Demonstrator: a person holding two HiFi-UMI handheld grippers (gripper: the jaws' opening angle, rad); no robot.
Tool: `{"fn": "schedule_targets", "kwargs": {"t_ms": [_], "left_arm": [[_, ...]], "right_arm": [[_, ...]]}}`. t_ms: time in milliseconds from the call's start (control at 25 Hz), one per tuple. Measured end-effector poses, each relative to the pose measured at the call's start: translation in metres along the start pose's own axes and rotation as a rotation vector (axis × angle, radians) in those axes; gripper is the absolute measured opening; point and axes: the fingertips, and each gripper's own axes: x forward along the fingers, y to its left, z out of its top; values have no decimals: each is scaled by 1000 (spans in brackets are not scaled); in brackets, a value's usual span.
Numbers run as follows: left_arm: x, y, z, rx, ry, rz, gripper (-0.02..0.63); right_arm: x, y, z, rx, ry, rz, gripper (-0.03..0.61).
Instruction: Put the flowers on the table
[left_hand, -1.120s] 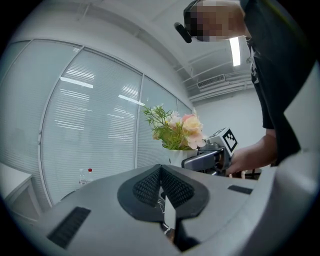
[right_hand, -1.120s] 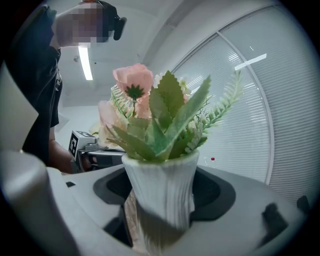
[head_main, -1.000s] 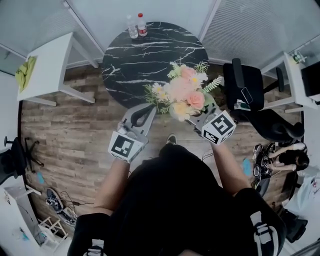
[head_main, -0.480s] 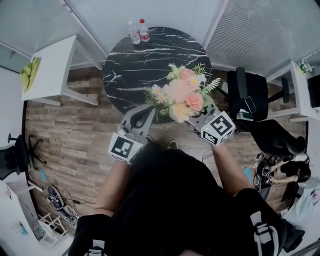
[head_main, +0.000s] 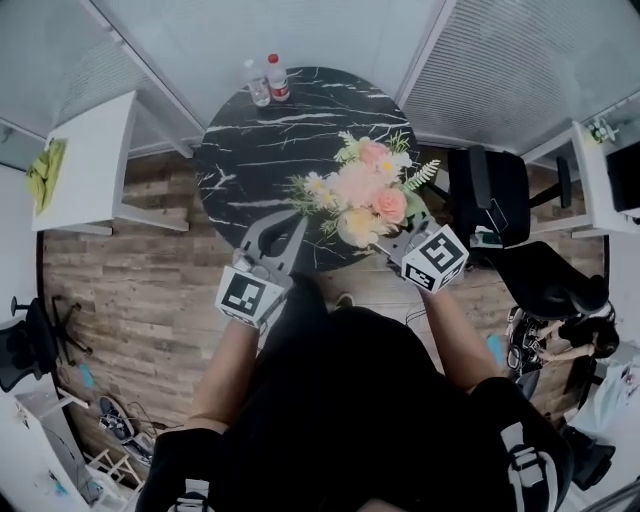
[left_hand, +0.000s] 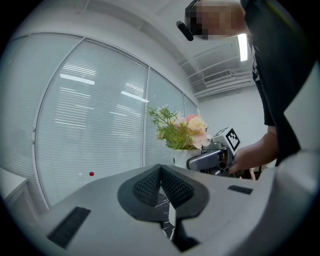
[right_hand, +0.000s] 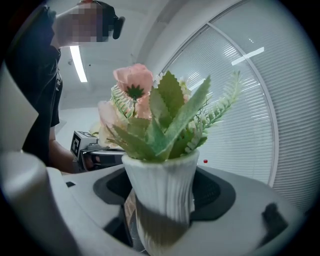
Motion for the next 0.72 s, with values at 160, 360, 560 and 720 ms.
{"fn": "schedule_targets", "kwargs": {"t_ms": [160, 360, 560, 720], "left_arm": [[8, 35, -2, 1, 6, -22, 12], [16, 83, -5, -17, -5, -49, 12], [22, 124, -12, -12, 4, -87, 12], [30, 157, -25, -40, -3, -107, 12]], "right_arm": [[26, -16, 5, 6, -24, -30, 357], [64, -33, 12, 4, -37, -81, 357], [102, -45, 12, -9, -34, -128, 357], [128, -58, 10, -4, -53, -171, 357]]}}
